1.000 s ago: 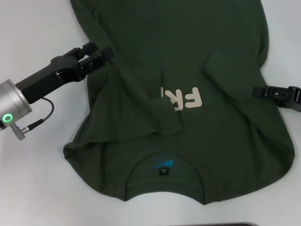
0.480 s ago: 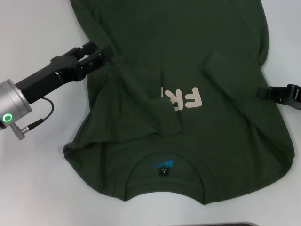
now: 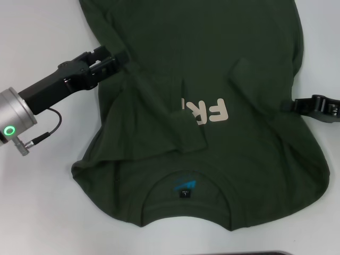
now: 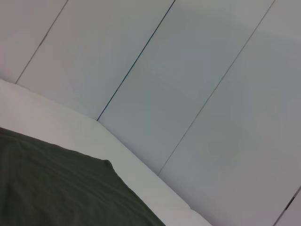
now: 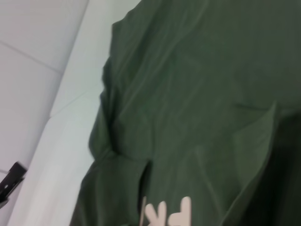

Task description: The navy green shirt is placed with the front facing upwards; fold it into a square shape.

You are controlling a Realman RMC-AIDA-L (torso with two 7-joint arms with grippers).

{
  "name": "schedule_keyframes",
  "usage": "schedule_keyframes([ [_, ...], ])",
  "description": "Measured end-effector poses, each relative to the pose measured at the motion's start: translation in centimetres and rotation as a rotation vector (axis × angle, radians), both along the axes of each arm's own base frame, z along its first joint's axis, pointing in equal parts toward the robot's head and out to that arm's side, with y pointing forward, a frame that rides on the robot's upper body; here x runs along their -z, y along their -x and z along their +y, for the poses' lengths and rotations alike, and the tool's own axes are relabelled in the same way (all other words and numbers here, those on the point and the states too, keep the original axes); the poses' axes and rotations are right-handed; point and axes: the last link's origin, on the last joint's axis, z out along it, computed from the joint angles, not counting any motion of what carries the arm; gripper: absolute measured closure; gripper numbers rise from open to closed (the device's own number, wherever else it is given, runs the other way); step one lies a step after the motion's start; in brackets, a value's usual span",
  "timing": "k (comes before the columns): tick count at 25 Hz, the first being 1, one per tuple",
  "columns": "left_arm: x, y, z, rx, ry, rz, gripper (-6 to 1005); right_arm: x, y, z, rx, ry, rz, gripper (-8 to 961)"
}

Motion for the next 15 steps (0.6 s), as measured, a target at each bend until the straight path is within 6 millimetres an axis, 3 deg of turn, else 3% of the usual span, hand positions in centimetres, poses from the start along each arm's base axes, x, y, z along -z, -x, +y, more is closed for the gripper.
schedule_keyframes([
  [15,0.0,0.0,0.1,-0.001,-0.003,0.005,173,2.9,3.1,1.1,-0.1,0.123,0.013,876],
])
